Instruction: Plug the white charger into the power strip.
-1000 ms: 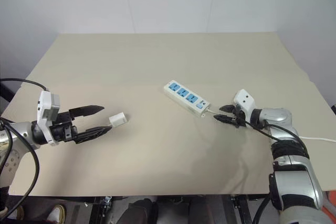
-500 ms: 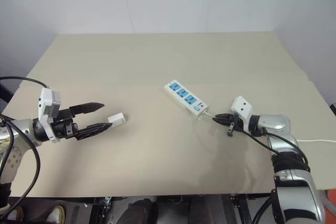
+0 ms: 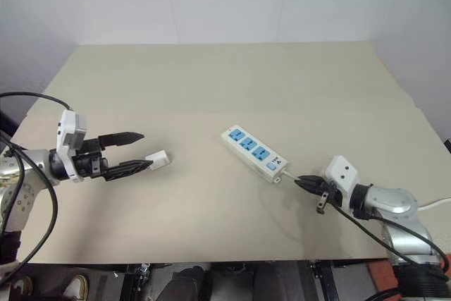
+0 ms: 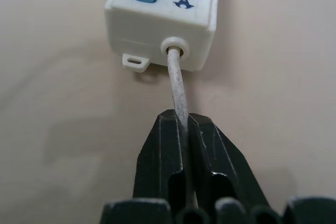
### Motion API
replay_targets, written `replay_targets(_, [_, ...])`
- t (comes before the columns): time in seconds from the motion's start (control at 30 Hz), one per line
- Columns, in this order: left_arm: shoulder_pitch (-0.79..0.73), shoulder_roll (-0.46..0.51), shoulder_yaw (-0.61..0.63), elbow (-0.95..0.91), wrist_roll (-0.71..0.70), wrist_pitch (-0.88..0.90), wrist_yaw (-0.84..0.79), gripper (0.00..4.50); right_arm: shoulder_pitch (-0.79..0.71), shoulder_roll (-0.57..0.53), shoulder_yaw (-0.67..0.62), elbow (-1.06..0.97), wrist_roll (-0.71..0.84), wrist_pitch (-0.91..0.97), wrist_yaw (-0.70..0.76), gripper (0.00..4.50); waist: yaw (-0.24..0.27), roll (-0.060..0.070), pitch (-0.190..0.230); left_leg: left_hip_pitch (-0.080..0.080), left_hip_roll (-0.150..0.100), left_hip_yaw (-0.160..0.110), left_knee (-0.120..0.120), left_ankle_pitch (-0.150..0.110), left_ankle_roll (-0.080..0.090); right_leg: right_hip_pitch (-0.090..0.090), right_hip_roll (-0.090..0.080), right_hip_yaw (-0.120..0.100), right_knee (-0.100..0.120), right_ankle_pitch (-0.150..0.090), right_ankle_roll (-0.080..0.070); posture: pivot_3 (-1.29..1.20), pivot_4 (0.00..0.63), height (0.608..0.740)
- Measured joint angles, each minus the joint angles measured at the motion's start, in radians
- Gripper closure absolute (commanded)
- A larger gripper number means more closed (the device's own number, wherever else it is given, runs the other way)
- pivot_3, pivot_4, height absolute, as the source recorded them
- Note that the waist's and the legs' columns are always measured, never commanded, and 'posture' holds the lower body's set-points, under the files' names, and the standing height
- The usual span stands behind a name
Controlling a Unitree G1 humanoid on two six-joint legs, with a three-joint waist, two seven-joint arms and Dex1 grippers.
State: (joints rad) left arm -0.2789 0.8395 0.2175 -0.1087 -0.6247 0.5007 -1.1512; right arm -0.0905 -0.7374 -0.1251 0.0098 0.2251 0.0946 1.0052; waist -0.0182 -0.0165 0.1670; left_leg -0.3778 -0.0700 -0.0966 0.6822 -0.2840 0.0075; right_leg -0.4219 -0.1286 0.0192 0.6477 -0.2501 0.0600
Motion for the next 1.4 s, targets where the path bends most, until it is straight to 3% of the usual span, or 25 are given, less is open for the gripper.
replay_targets(0.3, [-0.015,0.003,-0.001,0.009,-0.001,-0.003,-0.027,0.0,0.07,0.052,-0.061,-0.076,0.071,0.019,-0.077,0.03,0.003,0.0,0.0,0.0,0.0,0.0,0.0,0.0,0.0,0.0,0.0,0.0,0.0,0.0,0.0,0.0,0.15,0.74])
replay_targets(0.47, [-0.015,0.004,0.0,0.014,-0.002,-0.007,-0.029,0.0,0.132,0.115,-0.118,-0.145,0.166,0.05,-0.112,0.01,0.001,0.0,0.0,0.0,0.0,0.0,0.0,0.0,0.0,0.0,0.0,0.0,0.0,0.0,0.0,0.0,0.15,0.74])
replay_targets(0.7, [-0.029,0.003,0.0,0.013,-0.002,-0.005,-0.018,0.0,0.106,0.238,-0.072,-0.127,0.182,0.041,-0.158,0.01,-0.001,0.0,0.0,0.002,0.0,0.0,0.0,0.0,0.001,0.001,0.0,0.001,0.001,0.0,0.0,0.0,0.15,0.74])
replay_targets(1.4, [0.012,0.003,0.038,-0.006,-0.006,-0.001,0.001,0.0,-0.023,0.301,0.04,0.06,0.1,-0.073,-0.174,0.01,-0.001,0.0,0.0,0.002,0.0,0.0,0.0,0.001,-0.001,0.001,0.0,0.001,0.001,0.0,0.0,0.0,0.15,0.74])
